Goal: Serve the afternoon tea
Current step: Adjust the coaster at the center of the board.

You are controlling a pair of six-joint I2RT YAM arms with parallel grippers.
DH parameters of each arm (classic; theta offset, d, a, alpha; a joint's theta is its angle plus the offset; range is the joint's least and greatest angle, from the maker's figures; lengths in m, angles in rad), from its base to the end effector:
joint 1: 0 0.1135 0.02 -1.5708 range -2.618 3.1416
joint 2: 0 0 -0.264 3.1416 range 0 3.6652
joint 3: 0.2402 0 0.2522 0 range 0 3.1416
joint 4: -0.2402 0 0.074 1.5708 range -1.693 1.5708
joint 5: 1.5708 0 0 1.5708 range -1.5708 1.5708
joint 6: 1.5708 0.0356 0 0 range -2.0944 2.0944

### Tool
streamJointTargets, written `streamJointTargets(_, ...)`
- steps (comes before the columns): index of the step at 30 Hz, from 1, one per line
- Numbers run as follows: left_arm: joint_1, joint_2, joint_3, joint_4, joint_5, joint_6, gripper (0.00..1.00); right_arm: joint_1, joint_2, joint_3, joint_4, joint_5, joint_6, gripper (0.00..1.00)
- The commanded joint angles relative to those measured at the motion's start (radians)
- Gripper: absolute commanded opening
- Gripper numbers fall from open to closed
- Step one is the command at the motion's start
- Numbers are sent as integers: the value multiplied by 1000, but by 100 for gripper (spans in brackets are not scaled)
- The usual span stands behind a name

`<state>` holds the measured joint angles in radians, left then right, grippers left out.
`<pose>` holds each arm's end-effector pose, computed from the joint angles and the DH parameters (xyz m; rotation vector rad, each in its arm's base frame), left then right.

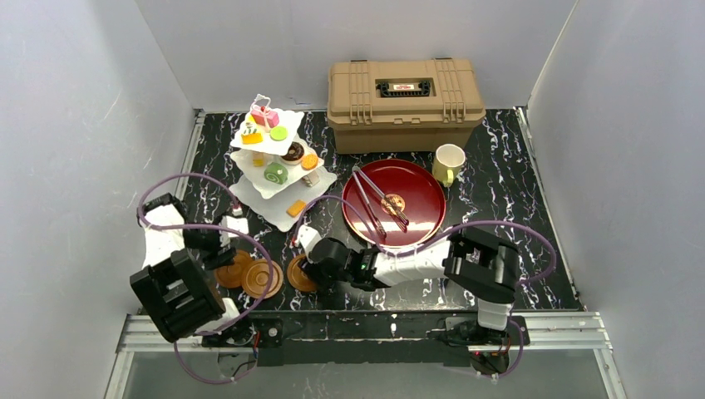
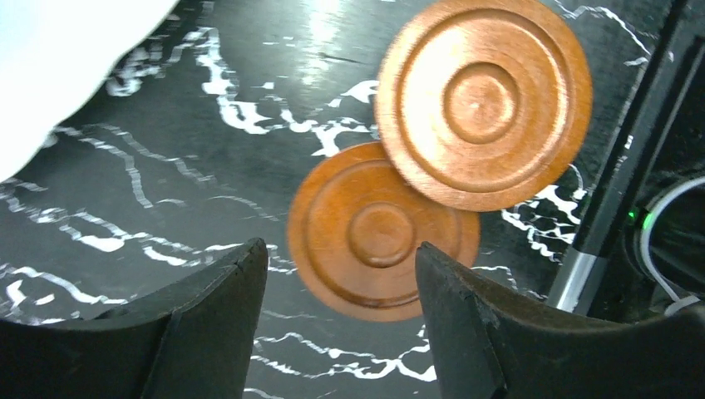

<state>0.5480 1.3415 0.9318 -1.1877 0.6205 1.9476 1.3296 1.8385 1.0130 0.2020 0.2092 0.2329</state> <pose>0.1865 0.0896 0.2251 1.6315 1.9546 -0.2912 0.1000 0.3754 0.1652 -1.0705 1.9850 0.6449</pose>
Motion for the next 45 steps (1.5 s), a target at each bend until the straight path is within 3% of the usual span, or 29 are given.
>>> streamJointTargets(1,3,-60,-114,-51,-70,189,64,-3,-71,-60,-31,33,28,47)
streamJointTargets(18,-214,-79,-272,95,-187,252,66,-146,-392,-307,-171,152,62,46)
streamJointTargets(22,-216,-71,-260,105,-236,281,66,-150,-448,-315,-186,195,62,58)
streamJointTargets(26,-229,-70,-238,113,-139,249,68,-150,-470,-299,-184,216,71,67)
streamJointTargets(36,-421,-150,-398,393,19,7,70,-140,-462,-288,-80,140,96,74)
streamJointTargets(45,-531,-128,-389,555,11,-197,72,-124,-430,-311,-42,114,129,76)
